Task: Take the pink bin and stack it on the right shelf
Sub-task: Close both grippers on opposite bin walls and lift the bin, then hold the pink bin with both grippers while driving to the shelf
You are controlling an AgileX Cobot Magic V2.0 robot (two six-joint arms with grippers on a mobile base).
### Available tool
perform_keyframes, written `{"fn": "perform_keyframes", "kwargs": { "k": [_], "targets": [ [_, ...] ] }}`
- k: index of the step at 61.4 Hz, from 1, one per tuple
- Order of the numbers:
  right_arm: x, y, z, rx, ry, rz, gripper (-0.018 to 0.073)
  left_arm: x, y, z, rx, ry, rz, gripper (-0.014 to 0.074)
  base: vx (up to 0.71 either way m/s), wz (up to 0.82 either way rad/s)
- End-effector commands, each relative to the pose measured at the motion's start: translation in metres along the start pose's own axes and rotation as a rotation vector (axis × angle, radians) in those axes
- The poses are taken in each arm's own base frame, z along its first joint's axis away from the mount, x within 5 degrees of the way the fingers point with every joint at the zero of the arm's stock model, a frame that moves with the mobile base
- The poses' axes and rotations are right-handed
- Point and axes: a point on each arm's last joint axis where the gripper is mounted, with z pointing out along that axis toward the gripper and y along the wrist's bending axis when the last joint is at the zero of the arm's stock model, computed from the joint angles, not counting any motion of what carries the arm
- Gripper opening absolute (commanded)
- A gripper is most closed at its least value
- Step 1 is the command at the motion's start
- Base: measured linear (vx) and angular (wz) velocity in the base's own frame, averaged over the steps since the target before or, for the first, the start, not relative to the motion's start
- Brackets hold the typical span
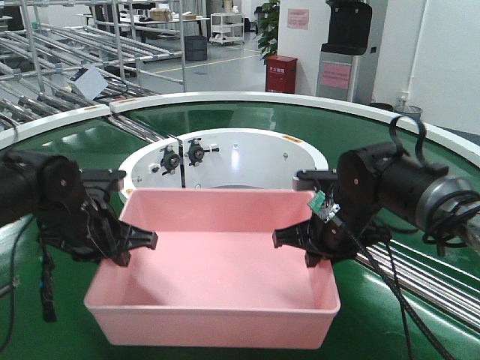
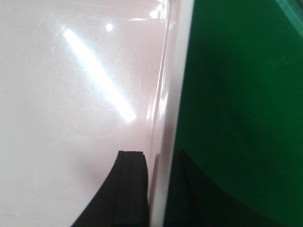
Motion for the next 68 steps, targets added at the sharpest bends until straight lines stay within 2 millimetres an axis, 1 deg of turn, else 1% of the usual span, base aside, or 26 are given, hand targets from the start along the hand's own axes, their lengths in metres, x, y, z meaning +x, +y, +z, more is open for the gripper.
{"fn": "perform_keyframes", "kwargs": {
  "k": [1, 4, 8, 11, 12, 13, 14, 15, 22, 23, 24, 25, 26, 31, 35, 39, 44, 68],
  "targets": [
    [-0.011, -0.001, -0.061, 0.081, -0.196, -0.048, 0.0012, -0.009, -0.001, -0.059, -0.009, -0.188, 0.031, 0.0119, 0.0, 0.0],
    [-0.008, 0.005, -0.073, 0.104, -0.219, -0.052, 0.0012, -0.002, -0.005, -0.073, 0.0, -0.229, 0.019, 0.0119, 0.0, 0.0],
    [-0.002, 0.01, -0.083, 0.127, -0.253, -0.067, 0.0013, 0.011, -0.008, -0.084, 0.007, -0.262, 0.015, 0.0119, 0.0, 0.0],
    [0.006, 0.012, -0.087, 0.134, -0.269, -0.066, 0.0015, 0.022, -0.012, -0.093, 0.011, -0.288, 0.034, 0.0119, 0.0, 0.0],
    [0.011, 0.012, -0.085, 0.134, -0.261, -0.064, 0.0015, 0.026, -0.013, -0.096, 0.011, -0.293, 0.044, 0.0119, 0.0, 0.0],
    [0.014, 0.012, -0.088, 0.131, -0.268, -0.06, 0.0015, 0.029, -0.013, -0.101, 0.013, -0.304, 0.051, 0.0119, 0.0, 0.0],
    [0.019, 0.011, -0.086, 0.129, -0.263, -0.055, 0.0015, 0.034, -0.014, -0.101, 0.011, -0.3, 0.058, 0.0119, 0.0, 0.0],
    [0.022, 0.01, -0.09, 0.123, -0.269, -0.048, 0.0015, 0.038, -0.013, -0.105, 0.01, -0.307, 0.058, 0.0119, 0.0, 0.0],
    [0.05, 0.005, -0.099, 0.055, -0.288, -0.011, 0.0018, 0.06, -0.011, -0.117, 0.006, -0.315, 0.023, 0.0119, 0.0, 0.0],
    [0.056, 0.004, -0.097, 0.05, -0.281, -0.013, 0.0018, 0.063, -0.011, -0.118, 0.008, -0.315, 0.023, 0.0119, 0.0, 0.0],
    [0.059, 0.002, -0.102, 0.038, -0.293, -0.009, 0.0019, 0.066, -0.011, -0.121, 0.011, -0.319, 0.022, 0.0119, 0.0, 0.0],
    [0.065, 0.002, -0.1, 0.026, -0.293, -0.008, 0.0019, 0.07, -0.012, -0.121, 0.015, -0.312, 0.019, 0.0119, 0.0, 0.0],
    [0.068, 0.001, -0.104, 0.017, -0.305, -0.006, 0.0019, 0.073, -0.012, -0.124, 0.019, -0.317, 0.017, 0.0119, 0.0, 0.0],
    [0.084, -0.002, -0.106, -0.013, -0.316, 0.003, 0.0022, 0.087, -0.016, -0.126, 0.047, -0.327, 0.002, 0.0119, 0.0, 0.0],
    [0.092, -0.005, -0.109, -0.018, -0.315, 0.026, 0.003, 0.095, -0.018, -0.127, 0.064, -0.344, -0.004, 0.0119, 0.0, 0.0],
    [0.097, -0.007, -0.109, -0.016, -0.306, 0.036, 0.0036, 0.101, -0.019, -0.124, 0.065, -0.343, -0.022, 0.0119, 0.0, 0.0],
    [0.098, -0.008, -0.108, -0.008, -0.295, 0.034, 0.0042, 0.105, -0.017, -0.12, 0.05, -0.325, -0.026, 0.0119, 0.0, 0.0],
    [0.098, -0.008, -0.108, -0.01, -0.295, 0.039, 0.0043, 0.106, -0.017, -0.119, 0.047, -0.312, -0.027, 0.0119, 0.0, 0.0]
  ]
}}
